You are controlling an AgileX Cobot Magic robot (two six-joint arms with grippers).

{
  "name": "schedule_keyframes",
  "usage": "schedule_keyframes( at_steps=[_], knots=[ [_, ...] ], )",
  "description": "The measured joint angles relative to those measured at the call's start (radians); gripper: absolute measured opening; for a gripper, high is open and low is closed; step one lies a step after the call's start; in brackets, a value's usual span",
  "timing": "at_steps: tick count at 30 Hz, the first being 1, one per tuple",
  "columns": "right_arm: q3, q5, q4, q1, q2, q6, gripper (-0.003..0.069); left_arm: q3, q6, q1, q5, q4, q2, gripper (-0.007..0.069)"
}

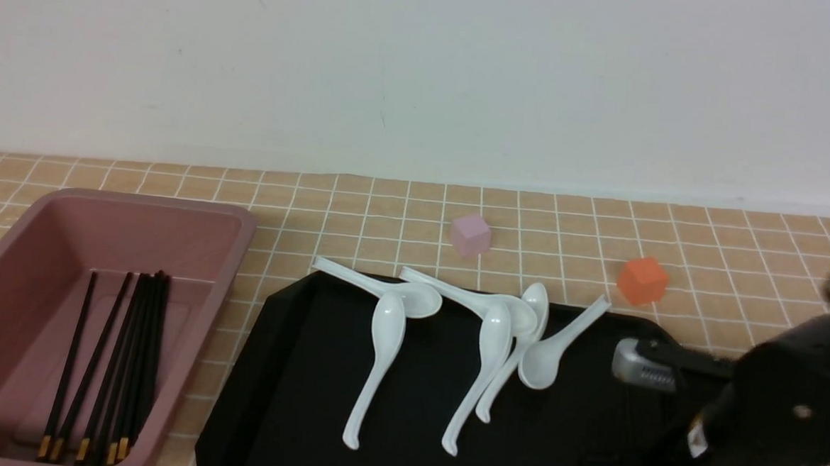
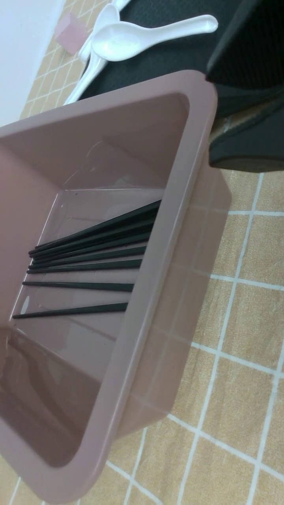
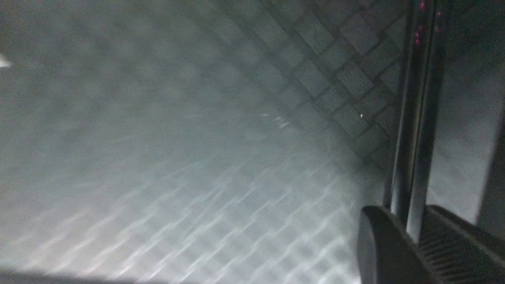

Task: On brown tablecloth take chopsticks from black tray and put them in box.

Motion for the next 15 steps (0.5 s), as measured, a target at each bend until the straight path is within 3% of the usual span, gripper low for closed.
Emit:
schedule_keyframes(
  at_steps=[4,9,15],
  knots=[
    [0.000,0.034,0.041,0.000,-0.156,0.000,0.0126,0.000,0.000,0.000,0.000,0.000,0.000,0.0238],
    [-0.088,0.044,0.178,0.000,-0.287,-0.069,0.0126,0.000,0.000,0.000,0.000,0.000,0.000,0.0238],
    [-0.406,0.019,0.485,0.049,-0.220,-0.466,0.0126,0.000,0.000,0.000,0.000,0.000,0.000,0.0238]
  ],
)
